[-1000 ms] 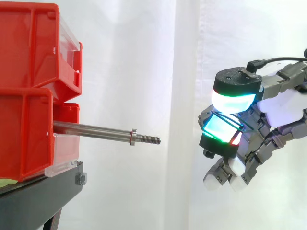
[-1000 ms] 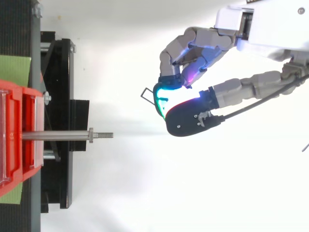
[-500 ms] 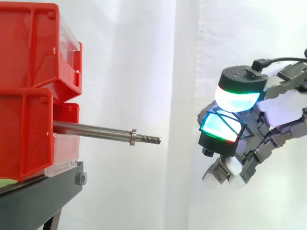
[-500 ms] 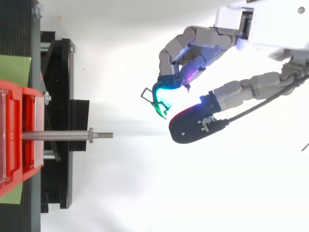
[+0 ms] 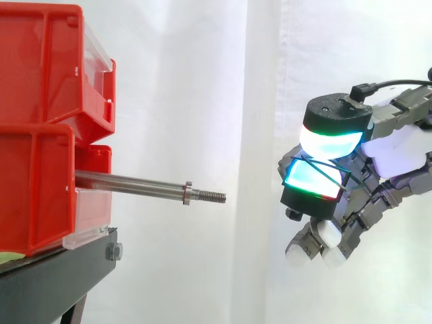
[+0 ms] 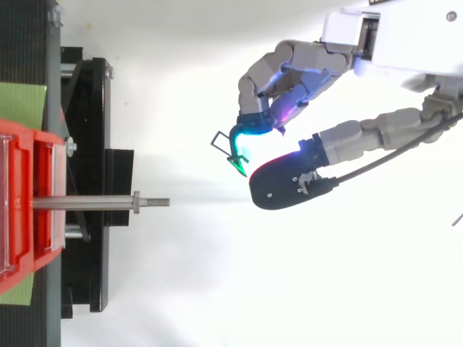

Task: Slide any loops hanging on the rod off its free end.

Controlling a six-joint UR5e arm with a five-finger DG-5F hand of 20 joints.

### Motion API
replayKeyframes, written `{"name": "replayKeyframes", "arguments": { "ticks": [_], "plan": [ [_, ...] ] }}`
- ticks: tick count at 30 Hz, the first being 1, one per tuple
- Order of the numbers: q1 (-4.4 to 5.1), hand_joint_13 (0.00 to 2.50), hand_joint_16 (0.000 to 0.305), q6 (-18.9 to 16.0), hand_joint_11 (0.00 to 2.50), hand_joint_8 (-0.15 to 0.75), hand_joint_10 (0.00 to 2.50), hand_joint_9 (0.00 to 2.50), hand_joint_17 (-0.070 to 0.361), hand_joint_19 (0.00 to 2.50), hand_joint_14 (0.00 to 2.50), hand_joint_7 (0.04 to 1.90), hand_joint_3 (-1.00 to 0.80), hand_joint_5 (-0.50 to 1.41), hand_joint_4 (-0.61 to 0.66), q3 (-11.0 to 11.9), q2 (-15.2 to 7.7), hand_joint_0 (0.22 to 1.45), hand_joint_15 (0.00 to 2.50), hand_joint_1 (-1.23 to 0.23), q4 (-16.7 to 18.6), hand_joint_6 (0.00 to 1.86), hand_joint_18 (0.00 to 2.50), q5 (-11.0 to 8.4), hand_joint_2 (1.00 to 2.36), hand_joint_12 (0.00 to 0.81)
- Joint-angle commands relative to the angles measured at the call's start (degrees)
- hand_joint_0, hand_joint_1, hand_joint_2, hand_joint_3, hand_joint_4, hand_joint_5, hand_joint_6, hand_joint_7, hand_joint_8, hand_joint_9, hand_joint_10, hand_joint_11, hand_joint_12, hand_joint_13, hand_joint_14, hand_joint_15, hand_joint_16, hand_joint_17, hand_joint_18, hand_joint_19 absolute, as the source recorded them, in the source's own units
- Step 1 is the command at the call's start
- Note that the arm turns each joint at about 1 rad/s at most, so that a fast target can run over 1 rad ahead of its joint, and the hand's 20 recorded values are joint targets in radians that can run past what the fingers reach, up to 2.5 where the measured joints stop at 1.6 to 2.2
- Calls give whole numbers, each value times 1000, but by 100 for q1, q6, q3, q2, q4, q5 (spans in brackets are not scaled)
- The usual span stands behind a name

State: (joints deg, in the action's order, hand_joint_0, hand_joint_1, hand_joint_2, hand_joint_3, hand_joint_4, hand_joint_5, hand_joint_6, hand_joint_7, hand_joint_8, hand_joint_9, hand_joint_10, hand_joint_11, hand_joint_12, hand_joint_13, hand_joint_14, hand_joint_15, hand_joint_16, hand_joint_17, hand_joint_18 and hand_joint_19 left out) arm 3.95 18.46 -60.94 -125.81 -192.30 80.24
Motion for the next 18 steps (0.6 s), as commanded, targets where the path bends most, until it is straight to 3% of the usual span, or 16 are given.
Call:
{"name": "replayKeyframes", "arguments": {
  "ticks": [1,5,7,18],
  "plan": [
    [-9,472,43,0,553,249,20,880,97,328,8,1114,-163,-91,79,3,4,548,215,-750,0,878,438,0,1024,321],
    [-9,476,45,0,554,241,21,887,101,342,9,1121,-106,-93,-9,-6,-5,535,206,-780,0,877,457,0,1024,323],
    [-9,477,45,0,534,222,20,897,102,354,8,1116,-135,-93,-44,3,-5,527,211,-713,0,875,463,0,1020,322],
    [26,468,53,0,501,234,18,917,119,358,8,1068,-236,-88,26,3,-5,526,207,-546,0,854,468,0,1011,354]
  ]
}}
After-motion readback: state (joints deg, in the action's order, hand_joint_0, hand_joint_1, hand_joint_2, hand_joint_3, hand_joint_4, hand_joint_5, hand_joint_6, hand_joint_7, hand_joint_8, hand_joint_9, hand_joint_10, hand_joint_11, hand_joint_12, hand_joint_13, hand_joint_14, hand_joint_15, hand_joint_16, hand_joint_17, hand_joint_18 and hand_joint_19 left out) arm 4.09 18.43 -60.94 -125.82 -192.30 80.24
